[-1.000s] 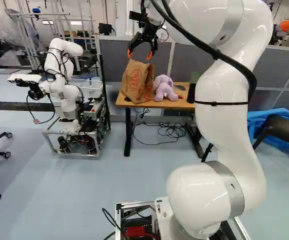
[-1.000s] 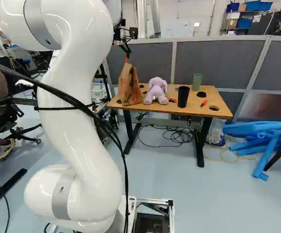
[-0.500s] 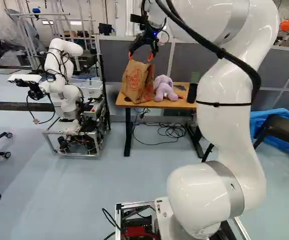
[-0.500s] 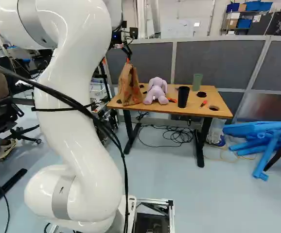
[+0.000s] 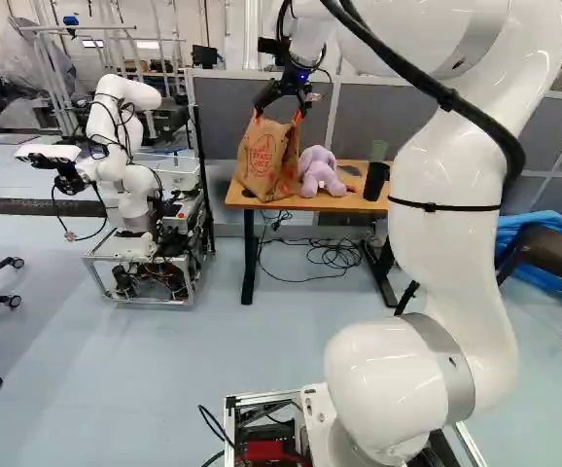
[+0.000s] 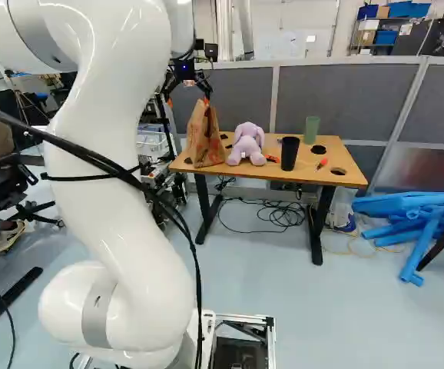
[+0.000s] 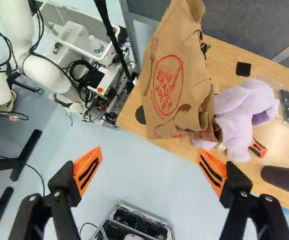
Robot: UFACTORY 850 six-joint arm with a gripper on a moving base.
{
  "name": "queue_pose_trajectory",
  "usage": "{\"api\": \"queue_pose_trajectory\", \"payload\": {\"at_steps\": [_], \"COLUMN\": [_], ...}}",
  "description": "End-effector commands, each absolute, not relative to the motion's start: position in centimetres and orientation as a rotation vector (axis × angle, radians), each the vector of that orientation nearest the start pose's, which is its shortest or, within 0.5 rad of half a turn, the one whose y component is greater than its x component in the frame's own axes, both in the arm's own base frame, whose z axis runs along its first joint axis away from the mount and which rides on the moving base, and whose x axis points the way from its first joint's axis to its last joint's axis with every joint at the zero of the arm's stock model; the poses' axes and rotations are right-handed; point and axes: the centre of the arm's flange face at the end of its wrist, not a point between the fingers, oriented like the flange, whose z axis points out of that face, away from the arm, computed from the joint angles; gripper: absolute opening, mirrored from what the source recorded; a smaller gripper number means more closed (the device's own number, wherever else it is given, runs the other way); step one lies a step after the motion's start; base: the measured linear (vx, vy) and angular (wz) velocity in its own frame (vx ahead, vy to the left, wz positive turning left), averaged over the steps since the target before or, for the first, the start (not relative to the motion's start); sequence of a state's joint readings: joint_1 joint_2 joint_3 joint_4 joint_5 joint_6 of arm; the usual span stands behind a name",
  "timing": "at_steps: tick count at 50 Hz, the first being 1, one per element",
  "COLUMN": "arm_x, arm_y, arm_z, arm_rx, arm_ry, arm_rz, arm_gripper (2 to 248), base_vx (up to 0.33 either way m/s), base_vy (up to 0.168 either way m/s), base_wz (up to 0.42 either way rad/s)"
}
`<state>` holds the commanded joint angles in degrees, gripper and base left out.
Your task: Pick up the bag on the ground and place it on the table
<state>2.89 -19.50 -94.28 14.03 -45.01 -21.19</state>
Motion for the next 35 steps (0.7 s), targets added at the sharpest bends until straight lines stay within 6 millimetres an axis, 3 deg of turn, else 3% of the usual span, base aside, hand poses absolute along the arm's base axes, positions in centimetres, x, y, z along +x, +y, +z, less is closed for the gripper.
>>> {"api": "queue_pose_trajectory", "payload": {"at_steps": [35], "arm_x": [58.6], "arm_y": [3.1], "arm_z": [62.0], "arm_rx": [-2.901], "arm_ry": [-0.271], "arm_rz": [-1.028], "arm_gripper": [247], "base_vx": [0.000], "base_vy": [0.000], "base_wz": [0.000]}}
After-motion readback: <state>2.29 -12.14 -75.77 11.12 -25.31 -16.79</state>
